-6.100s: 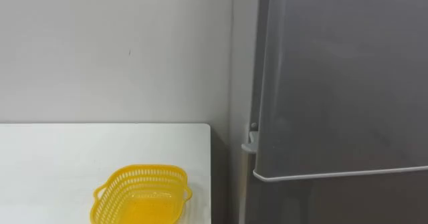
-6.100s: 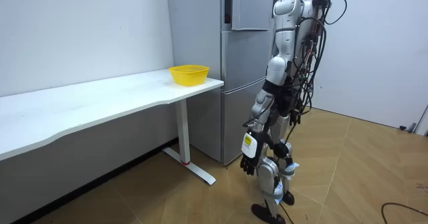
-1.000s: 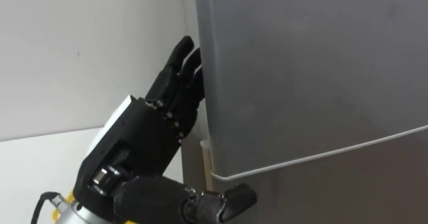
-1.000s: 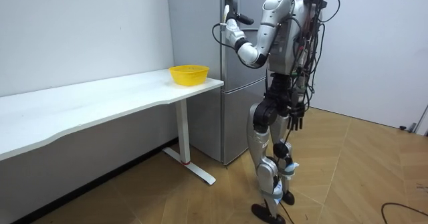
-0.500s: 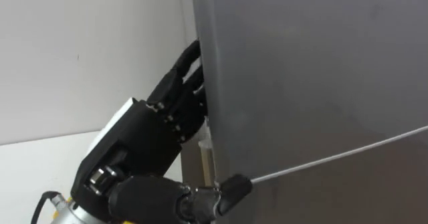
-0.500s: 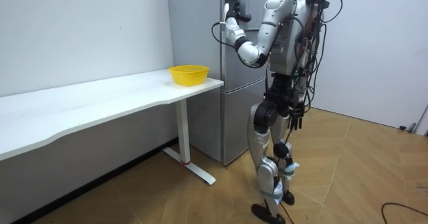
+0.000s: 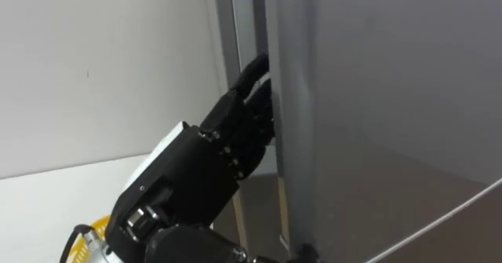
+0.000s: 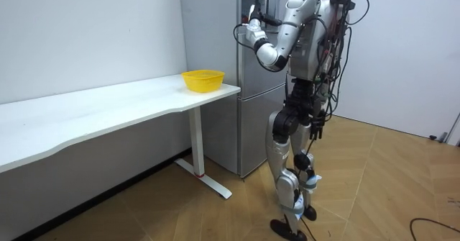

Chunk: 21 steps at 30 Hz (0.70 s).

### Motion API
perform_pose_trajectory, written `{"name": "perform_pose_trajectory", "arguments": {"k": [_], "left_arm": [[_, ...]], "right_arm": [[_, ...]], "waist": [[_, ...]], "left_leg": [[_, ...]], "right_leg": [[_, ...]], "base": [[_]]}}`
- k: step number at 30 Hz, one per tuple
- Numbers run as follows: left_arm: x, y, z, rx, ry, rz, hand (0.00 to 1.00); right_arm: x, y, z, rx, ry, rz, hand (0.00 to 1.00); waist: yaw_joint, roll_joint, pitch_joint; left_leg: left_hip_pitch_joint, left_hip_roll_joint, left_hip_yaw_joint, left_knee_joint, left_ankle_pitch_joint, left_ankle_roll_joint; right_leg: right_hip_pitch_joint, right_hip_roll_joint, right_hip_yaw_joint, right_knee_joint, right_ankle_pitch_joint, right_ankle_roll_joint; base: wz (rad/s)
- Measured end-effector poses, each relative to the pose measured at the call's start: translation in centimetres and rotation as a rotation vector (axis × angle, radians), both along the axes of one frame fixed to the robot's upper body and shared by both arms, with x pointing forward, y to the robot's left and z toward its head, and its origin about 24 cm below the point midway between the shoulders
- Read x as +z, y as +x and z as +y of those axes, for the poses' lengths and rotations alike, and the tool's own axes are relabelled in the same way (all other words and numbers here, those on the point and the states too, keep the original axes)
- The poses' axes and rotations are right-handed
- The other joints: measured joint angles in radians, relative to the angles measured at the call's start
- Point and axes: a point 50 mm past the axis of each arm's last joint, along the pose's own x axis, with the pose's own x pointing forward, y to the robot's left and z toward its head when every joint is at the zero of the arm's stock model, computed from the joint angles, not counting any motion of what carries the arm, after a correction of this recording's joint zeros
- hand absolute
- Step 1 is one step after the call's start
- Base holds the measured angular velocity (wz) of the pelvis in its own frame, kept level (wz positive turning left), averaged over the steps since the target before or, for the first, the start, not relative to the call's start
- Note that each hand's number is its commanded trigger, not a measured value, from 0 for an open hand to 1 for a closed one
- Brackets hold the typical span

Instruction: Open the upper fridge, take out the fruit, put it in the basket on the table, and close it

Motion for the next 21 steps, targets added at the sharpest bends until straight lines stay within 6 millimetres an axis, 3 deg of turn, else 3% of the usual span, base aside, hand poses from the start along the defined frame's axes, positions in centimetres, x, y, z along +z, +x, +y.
{"name": "perform_pose_trajectory", "arguments": {"k": [9,21], "left_arm": [[0.0,-0.1,-0.8,-0.053,0.007,-0.002,0.00],[1.1,0.1,-1.8,-0.137,0.027,-0.064,0.00]], "right_arm": [[0.1,0.3,-0.2,0.005,-0.007,-0.010,0.00],[0.0,0.3,0.0,0.008,0.015,-0.005,0.00]], "waist": [[-0.001,-0.001,0.0006],[-0.007,-0.015,0.0096]], "left_leg": [[-0.007,0.000,0.006,0.000,0.000,0.000],[-0.001,0.003,0.011,-0.002,0.000,0.000]], "right_leg": [[-0.012,0.000,0.007,0.002,0.000,0.000],[-0.011,-0.001,0.012,0.003,0.000,0.000]], "base": [[-0.01],[-0.01]]}}
